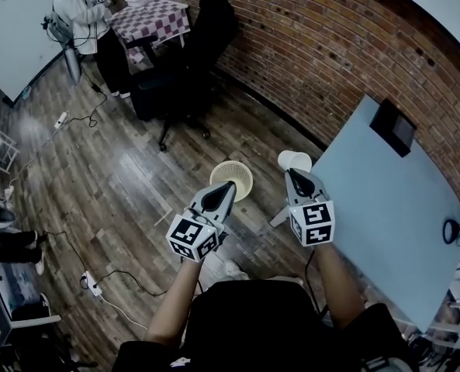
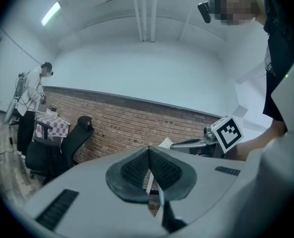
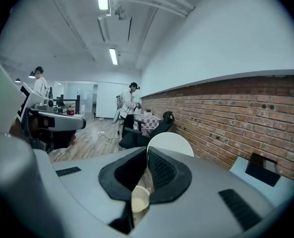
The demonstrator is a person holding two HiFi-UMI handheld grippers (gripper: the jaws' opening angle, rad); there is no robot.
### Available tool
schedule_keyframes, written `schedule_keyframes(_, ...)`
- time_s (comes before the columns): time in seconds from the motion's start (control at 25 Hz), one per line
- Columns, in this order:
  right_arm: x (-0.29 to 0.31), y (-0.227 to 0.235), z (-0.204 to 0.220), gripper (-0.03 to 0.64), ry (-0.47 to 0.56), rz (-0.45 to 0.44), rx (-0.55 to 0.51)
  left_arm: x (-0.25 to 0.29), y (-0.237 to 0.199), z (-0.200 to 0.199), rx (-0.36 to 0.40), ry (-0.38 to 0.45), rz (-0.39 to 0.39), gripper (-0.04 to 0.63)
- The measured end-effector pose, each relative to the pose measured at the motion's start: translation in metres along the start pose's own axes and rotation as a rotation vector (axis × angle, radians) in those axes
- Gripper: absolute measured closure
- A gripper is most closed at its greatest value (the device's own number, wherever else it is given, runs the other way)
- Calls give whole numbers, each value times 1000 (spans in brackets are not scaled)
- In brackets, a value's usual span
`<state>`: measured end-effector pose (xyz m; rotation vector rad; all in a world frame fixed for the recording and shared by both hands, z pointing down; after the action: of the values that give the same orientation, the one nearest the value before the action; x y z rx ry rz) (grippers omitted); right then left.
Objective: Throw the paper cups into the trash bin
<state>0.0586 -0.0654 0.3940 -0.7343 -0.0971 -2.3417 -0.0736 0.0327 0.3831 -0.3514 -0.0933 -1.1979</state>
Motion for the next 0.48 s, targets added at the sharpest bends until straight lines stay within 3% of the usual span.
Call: schedule_keyframes(0.48, 19, -43, -29, 600, 20, -3, -4, -36, -49, 2, -18, 24, -17, 591)
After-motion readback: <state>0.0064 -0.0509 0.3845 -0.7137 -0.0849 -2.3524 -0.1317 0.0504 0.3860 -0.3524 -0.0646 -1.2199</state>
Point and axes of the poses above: the fingertips, and each gripper's own axes: x forward along the fingers, y to its right, z out of its underside, the point moved 2 cm from there along -x, backward along the fingers, and after that the axes turned 12 degrees about -y, right-handed, at the moved point
